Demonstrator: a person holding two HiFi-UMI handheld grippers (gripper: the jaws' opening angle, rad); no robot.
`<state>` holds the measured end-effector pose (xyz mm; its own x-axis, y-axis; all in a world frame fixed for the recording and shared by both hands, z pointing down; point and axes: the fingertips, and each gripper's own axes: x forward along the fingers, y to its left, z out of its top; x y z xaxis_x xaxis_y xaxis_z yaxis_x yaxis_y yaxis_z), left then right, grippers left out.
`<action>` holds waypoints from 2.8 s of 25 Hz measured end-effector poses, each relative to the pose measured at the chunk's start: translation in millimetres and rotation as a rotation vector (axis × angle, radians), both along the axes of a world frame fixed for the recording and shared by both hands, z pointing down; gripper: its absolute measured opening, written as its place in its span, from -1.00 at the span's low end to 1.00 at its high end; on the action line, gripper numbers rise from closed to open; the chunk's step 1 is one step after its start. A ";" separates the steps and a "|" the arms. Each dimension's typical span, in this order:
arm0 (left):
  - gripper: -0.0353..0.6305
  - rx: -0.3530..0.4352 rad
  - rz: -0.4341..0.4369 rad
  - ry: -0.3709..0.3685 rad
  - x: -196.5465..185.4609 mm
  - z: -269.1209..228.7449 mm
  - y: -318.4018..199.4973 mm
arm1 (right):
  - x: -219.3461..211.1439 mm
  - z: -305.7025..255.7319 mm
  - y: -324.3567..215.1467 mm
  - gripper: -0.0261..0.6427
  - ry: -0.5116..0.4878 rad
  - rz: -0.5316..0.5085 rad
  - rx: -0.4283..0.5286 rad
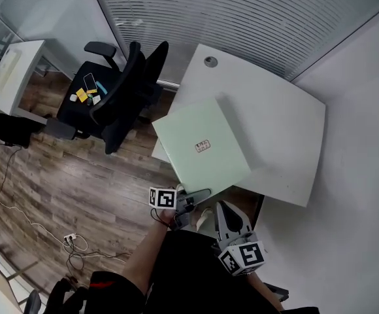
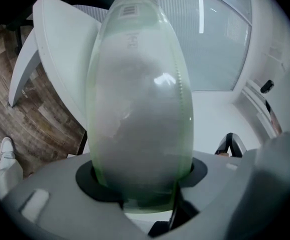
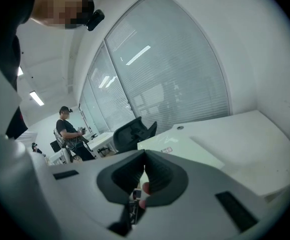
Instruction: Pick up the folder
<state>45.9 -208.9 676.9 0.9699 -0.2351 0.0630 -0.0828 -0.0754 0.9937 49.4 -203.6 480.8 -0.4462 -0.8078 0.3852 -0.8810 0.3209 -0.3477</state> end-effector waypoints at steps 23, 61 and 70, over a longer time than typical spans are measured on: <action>-0.06 0.203 -0.252 -0.062 27.1 -104.5 46.5 | 46.9 -39.3 96.4 -0.92 -0.052 -0.126 0.108; -0.06 0.564 -0.564 -0.316 -10.5 -258.6 149.4 | 73.3 -131.7 173.4 -0.92 -0.045 -0.263 0.434; -0.06 0.595 -0.601 -0.305 -3.4 -276.6 153.4 | 75.5 -137.4 174.3 -0.92 -0.043 -0.277 0.460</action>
<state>42.6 -55.5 400.3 0.6339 -0.7734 0.0033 -0.5278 -0.4295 0.7328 124.8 -29.3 343.3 -0.6739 -0.7388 -0.0034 -0.7301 0.6667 -0.1503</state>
